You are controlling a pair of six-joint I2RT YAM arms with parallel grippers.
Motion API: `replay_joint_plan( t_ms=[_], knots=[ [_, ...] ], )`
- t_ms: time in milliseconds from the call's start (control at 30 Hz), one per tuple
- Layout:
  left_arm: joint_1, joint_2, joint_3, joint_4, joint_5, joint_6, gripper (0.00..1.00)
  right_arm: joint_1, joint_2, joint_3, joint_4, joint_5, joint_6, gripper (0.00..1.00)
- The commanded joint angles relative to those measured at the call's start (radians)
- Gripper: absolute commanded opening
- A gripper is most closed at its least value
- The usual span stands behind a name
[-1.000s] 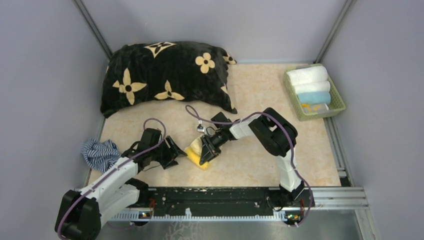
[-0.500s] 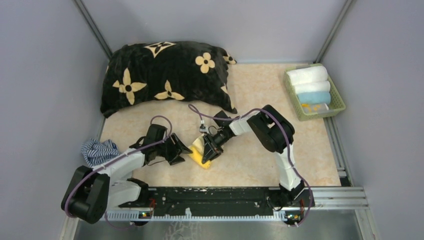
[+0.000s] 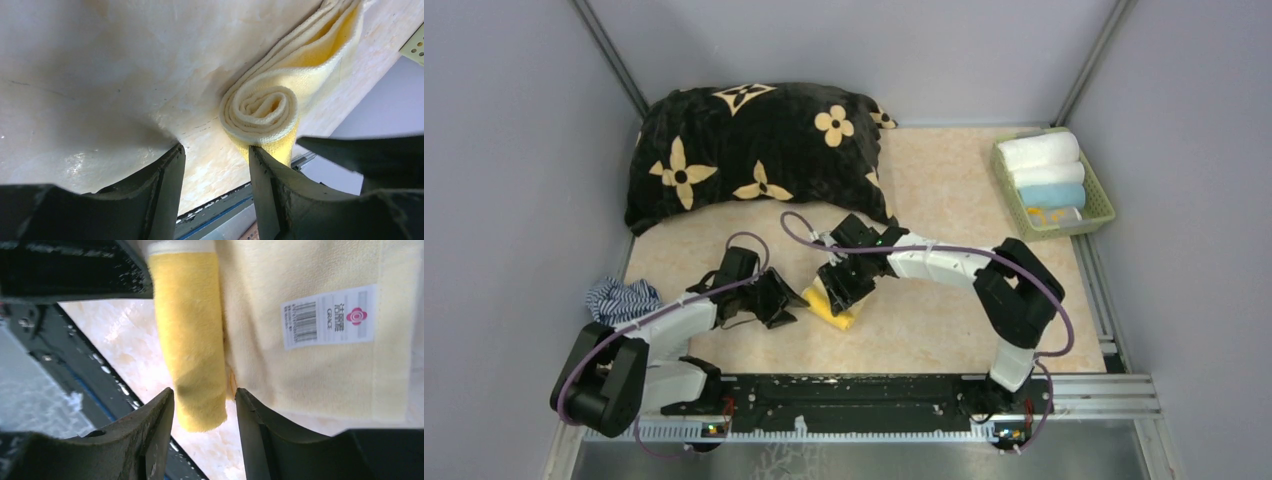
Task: Roll the towels
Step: Roll the towel at the center of the board.
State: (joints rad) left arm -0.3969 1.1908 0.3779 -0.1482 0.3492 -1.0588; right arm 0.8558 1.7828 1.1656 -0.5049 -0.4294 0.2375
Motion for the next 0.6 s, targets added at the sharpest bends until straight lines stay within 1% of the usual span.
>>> replay_joint_plan(
  t_ms=[0, 67, 167, 333, 433, 500, 567],
  knots=[
    [-0.002, 0.041, 0.006, -0.039, -0.073, 0.017, 0.57, 0.140, -0.119, 0.040, -0.061, 0.428, -0.088, 0.49],
    [-0.004, 0.050, 0.013, -0.040, -0.074, 0.018, 0.57, 0.198, -0.169, 0.039, -0.050, 0.507, -0.117, 0.48],
    [-0.006, 0.064, 0.020, -0.041, -0.074, 0.019, 0.57, 0.286, -0.189, 0.040, -0.025, 0.580, -0.160, 0.46],
    [-0.007, 0.079, 0.023, -0.038, -0.075, 0.021, 0.58, 0.396, -0.144, 0.048, 0.001, 0.637, -0.225, 0.46],
    [-0.007, 0.081, 0.025, -0.036, -0.073, 0.021, 0.58, 0.429, -0.072, 0.042, 0.004, 0.702, -0.238, 0.46],
    [-0.007, 0.082, 0.024, -0.036, -0.075, 0.021, 0.58, 0.439, -0.042, 0.026, 0.012, 0.767, -0.238, 0.45],
    [-0.007, 0.082, 0.025, -0.037, -0.076, 0.021, 0.58, 0.442, -0.033, 0.006, 0.028, 0.800, -0.241, 0.45]
  ],
)
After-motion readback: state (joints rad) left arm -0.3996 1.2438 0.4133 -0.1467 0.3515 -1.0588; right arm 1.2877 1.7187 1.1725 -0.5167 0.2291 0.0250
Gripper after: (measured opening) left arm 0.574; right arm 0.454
